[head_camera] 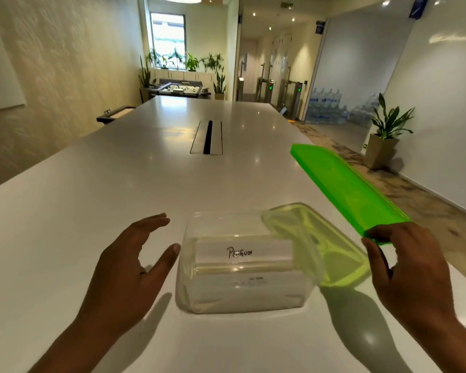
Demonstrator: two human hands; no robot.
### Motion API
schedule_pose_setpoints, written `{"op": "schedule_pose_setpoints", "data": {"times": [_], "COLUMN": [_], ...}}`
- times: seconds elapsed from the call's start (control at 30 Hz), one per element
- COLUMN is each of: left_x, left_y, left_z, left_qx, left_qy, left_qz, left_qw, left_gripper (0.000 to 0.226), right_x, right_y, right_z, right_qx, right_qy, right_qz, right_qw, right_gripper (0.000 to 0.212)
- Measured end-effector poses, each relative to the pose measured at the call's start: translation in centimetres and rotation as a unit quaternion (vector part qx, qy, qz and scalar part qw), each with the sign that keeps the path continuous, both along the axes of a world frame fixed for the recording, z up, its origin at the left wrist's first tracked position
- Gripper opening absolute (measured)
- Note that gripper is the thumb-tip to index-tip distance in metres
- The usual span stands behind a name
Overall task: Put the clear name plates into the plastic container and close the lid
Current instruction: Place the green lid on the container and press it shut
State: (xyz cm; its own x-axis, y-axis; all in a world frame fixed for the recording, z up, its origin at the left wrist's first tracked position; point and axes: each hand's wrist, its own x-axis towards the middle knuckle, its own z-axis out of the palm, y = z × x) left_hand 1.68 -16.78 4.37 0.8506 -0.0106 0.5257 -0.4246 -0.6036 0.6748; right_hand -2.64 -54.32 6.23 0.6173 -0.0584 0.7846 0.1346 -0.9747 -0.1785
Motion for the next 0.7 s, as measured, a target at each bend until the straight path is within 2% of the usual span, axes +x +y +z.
{"op": "schedule_pose_setpoints", "data": {"times": [0.1,0.17,0.2,0.27,0.3,0.33,0.4,0.47,0.6,0.7], "left_x": [1.4,2.6,3.3,4.6,5.1,5.5,5.8,5.5,4.7,4.5], "left_y": [-0.5,-0.6,-0.6,-0.6,-0.8,-0.9,-1.2,-1.7,-3.0,-3.6], "left_z": [2.5,4.3,5.3,7.2,8.0,8.6,9.1,8.6,6.1,4.1], "left_qx": [-0.011,-0.032,-0.038,-0.037,-0.035,-0.039,-0.062,-0.078,-0.165,-0.164], "left_qy": [-0.028,-0.039,-0.05,-0.077,-0.081,-0.079,-0.073,-0.074,-0.013,0.023], "left_qz": [-0.017,-0.022,-0.023,-0.031,-0.04,-0.055,-0.103,-0.131,-0.141,-0.103], "left_qw": [0.999,0.999,0.998,0.996,0.995,0.995,0.99,0.985,0.976,0.981], "left_gripper": [0.049,0.051,0.053,0.058,0.058,0.055,0.037,0.033,0.031,0.035], "right_x": [0.7,1.4,1.8,2.4,2.7,3.1,3.7,4.5,7.0,8.5], "right_y": [0.5,0.9,1.1,1.8,2.0,2.2,2.9,3.3,3.8,3.5], "right_z": [3.0,5.0,5.9,7.7,8.4,9.1,10.3,10.5,9.0,7.0], "right_qx": [0.049,0.124,0.202,0.382,0.439,0.474,0.521,0.566,0.624,0.652], "right_qy": [-0.056,-0.059,-0.057,-0.043,-0.032,-0.021,-0.004,0.002,0.022,0.076], "right_qz": [0.092,0.163,0.226,0.362,0.401,0.421,0.427,0.397,0.271,0.205], "right_qw": [0.993,0.977,0.951,0.849,0.804,0.773,0.739,0.723,0.733,0.726], "right_gripper": [0.013,0.005,0.007,0.017,0.023,0.026,0.023,0.017,0.014,0.013]}}
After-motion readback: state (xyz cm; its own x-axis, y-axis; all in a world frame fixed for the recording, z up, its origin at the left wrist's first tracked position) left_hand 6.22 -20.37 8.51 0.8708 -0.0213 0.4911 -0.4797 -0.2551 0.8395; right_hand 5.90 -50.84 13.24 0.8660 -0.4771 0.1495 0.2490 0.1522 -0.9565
